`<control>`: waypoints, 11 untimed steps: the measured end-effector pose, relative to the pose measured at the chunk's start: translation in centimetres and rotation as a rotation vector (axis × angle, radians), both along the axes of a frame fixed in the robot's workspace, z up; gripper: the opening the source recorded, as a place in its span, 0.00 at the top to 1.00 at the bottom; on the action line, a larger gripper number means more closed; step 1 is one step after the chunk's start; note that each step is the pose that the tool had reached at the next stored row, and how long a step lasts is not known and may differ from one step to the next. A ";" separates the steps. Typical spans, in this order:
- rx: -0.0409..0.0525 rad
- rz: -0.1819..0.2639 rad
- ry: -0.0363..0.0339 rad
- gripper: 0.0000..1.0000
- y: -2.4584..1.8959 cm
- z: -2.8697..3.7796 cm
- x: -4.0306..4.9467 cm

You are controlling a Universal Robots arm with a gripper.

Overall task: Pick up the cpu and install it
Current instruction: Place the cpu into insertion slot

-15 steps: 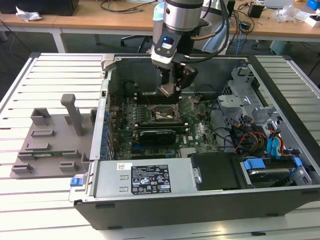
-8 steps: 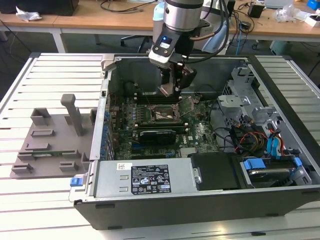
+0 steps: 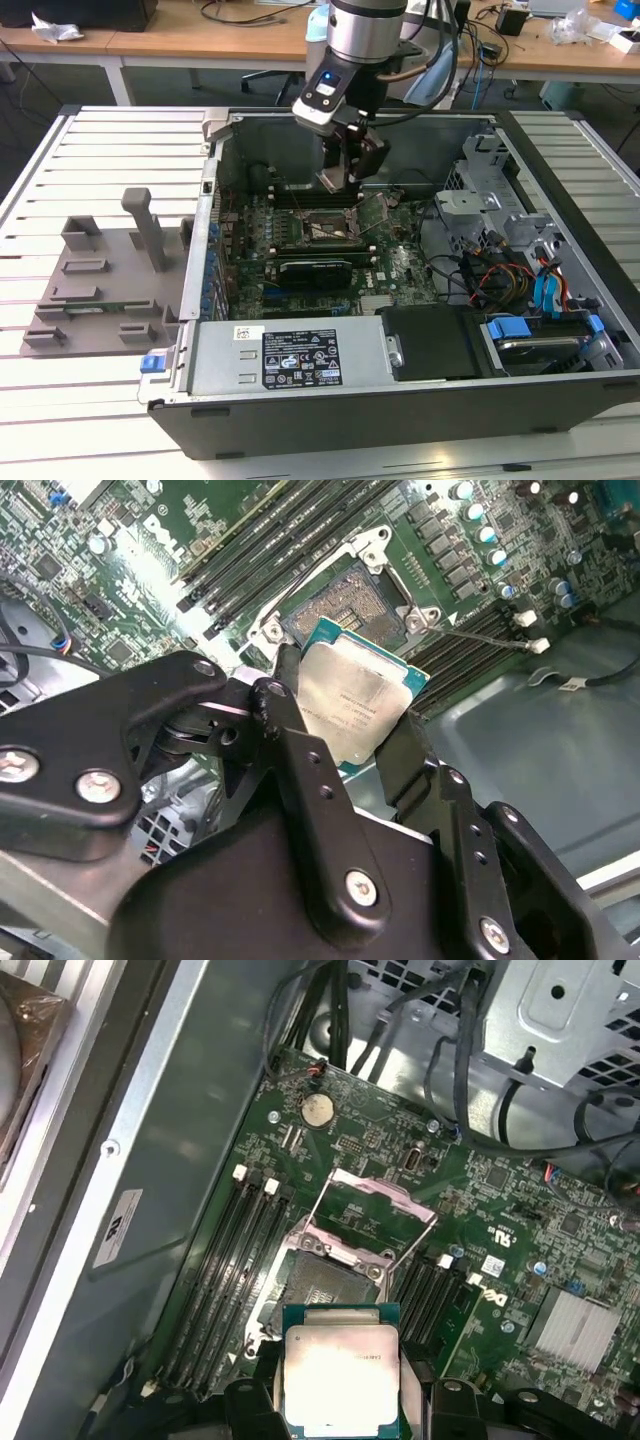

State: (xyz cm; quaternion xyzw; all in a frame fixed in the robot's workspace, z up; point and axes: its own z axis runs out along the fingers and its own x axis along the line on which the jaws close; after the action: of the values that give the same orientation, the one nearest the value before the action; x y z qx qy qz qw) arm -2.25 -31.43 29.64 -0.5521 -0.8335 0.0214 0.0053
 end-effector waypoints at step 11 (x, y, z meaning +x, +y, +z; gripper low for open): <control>-0.0118 -0.154 -0.0003 0.45 0.00 0.00 0.00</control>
State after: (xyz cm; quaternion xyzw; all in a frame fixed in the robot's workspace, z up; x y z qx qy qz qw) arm -2.24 -31.43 29.63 -0.6147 -0.7884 0.0258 0.0036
